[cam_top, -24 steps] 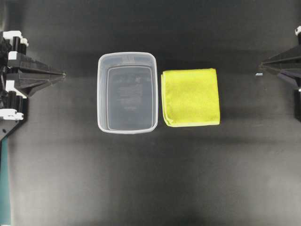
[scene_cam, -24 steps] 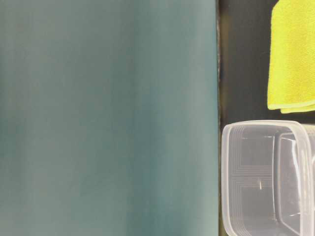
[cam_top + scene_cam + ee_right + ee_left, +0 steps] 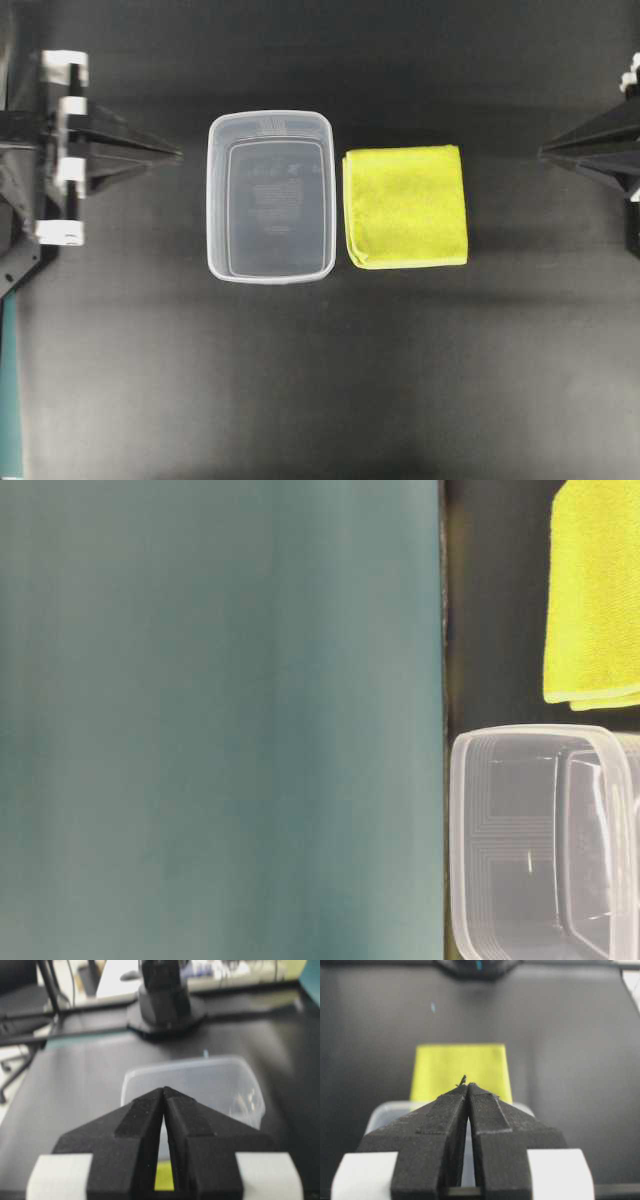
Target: Place the yellow towel into the container with the left arm.
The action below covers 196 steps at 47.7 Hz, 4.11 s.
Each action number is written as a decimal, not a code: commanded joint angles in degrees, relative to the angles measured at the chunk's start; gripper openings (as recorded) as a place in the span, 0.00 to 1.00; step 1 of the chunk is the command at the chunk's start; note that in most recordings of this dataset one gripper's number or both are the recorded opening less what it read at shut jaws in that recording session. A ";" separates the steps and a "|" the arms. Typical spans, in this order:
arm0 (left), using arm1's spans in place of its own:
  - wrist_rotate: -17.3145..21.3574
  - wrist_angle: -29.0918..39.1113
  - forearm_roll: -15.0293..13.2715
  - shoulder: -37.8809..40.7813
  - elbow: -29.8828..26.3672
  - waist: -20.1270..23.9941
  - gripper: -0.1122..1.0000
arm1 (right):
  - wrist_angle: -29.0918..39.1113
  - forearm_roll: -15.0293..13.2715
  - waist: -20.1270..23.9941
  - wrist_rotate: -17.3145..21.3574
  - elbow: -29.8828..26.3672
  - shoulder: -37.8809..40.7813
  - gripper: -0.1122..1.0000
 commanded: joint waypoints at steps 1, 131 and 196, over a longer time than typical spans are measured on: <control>0.26 3.52 0.26 5.98 -6.24 -0.70 0.11 | 2.64 0.26 -0.18 0.18 -0.18 -1.23 0.09; 10.37 53.53 0.35 47.11 -54.58 1.23 0.16 | 11.25 0.18 -5.36 1.23 5.01 -17.49 0.77; 6.42 33.57 0.35 38.58 -23.38 2.29 0.64 | 10.63 0.35 -6.24 3.87 5.27 -17.93 0.77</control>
